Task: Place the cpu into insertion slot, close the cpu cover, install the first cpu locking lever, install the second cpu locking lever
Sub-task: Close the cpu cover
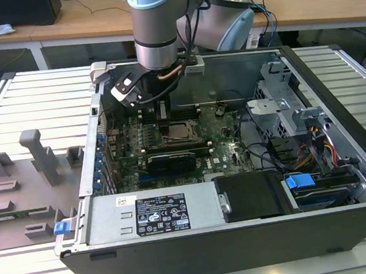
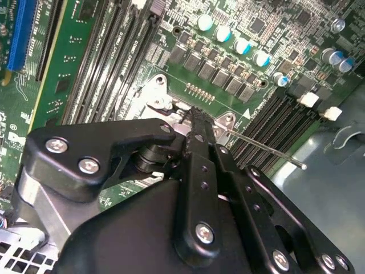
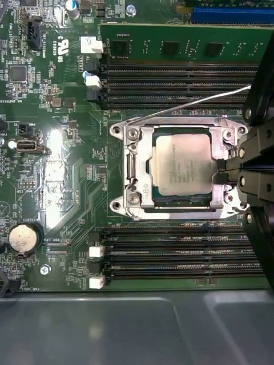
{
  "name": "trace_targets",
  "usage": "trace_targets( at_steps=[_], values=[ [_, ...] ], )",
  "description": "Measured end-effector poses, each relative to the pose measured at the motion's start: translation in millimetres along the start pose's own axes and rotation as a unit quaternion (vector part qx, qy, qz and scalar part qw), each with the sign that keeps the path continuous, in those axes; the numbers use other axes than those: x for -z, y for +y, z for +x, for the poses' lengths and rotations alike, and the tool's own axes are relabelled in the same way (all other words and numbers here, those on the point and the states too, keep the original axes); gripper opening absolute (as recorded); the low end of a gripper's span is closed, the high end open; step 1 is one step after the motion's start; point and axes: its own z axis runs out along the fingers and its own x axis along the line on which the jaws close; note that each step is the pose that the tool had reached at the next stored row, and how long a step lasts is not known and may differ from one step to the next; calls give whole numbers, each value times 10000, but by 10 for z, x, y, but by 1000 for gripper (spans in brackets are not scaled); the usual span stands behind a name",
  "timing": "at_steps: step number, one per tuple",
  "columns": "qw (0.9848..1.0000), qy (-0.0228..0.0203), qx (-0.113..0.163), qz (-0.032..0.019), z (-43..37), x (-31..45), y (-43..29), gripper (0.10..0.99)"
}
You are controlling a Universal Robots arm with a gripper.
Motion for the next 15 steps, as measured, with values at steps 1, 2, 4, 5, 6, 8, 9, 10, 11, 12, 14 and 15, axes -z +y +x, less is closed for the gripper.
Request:
trace_targets(
  at_steps=[1, 2, 4, 5, 6, 8, 9, 10, 11, 12, 14, 15],
  values=[
    [10000, 0, 3, 0, 0, 0, 0, 106],
    [10000, 4, 8, -1, -2, 0, 0, 106],
    [10000, 18, 12, 0, -2, -1, 52, 106],
    [10000, 19, 13, 1, -2, -1, 72, 106],
    [10000, 20, 14, 2, -2, -1, 94, 106],
    [10000, 21, 15, 9, -1, -2, 142, 106],
    [10000, 22, 16, 14, -1, -3, 175, 106],
    [10000, 22, 18, 24, 0, -4, 221, 106],
    [10000, 22, 22, 50, 2, -14, 330, 106],
    [10000, 22, 24, 55, 3, -17, 377, 106],
    [10000, 21, 27, 56, 3, -14, 397, 106],
    [10000, 22, 26, 56, 3, -1, 397, 106]
  ],
)
